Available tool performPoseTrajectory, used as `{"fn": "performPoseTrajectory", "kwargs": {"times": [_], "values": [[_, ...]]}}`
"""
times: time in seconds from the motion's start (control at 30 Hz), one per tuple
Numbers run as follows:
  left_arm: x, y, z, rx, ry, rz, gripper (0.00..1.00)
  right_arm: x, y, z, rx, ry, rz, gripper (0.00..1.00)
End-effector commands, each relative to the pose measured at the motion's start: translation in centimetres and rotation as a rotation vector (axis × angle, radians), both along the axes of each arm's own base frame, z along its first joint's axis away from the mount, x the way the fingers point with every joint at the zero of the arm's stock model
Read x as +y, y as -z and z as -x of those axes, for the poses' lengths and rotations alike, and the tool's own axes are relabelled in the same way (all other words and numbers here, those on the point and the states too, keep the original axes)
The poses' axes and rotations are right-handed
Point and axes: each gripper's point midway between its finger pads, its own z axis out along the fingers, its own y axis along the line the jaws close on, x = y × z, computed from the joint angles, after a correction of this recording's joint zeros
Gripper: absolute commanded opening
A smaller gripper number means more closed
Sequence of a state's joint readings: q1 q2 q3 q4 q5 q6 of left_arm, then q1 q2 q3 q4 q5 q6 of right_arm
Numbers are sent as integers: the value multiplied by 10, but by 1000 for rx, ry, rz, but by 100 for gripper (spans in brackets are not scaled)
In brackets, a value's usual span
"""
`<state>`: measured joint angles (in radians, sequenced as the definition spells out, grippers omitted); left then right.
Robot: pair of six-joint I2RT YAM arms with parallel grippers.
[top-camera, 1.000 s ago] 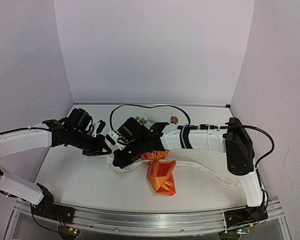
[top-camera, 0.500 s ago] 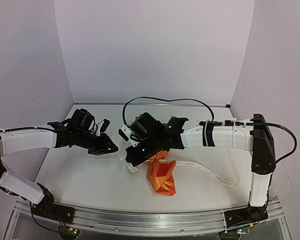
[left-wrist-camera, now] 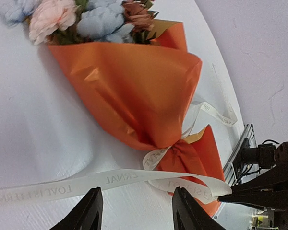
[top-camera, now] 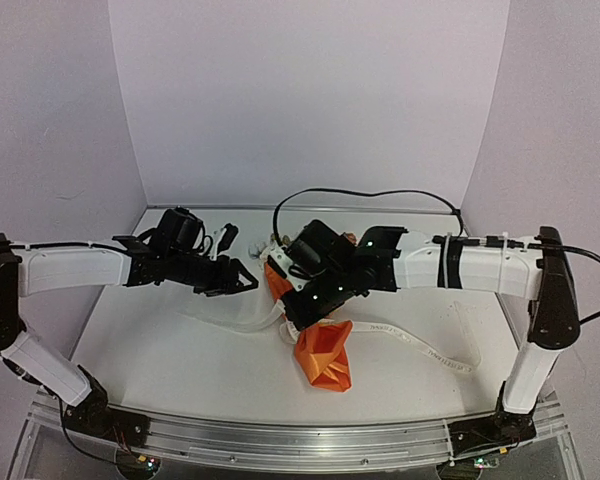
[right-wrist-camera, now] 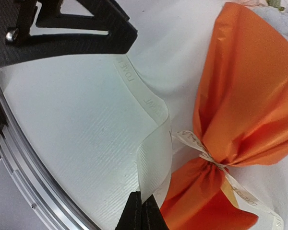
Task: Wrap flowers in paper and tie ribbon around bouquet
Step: Cross the half-tied ribbon over the folded bouquet.
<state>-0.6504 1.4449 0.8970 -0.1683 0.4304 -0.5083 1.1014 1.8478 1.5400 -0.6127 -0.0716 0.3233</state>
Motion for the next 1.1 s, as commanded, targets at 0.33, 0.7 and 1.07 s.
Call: {"fn": "performPoseTrajectory", "kwargs": {"times": [0.33, 0.7, 1.07], "values": [[-117, -28, -21, -201, 297, 195, 46, -89, -9, 0, -63, 96, 90, 0], [-146, -10, -5, -171, 360, 153, 41, -108, -8, 7, -89, 33, 125, 0], [-158, -7, -7, -156, 392, 154, 30, -126, -25, -3, -142, -17, 216, 0]]}}
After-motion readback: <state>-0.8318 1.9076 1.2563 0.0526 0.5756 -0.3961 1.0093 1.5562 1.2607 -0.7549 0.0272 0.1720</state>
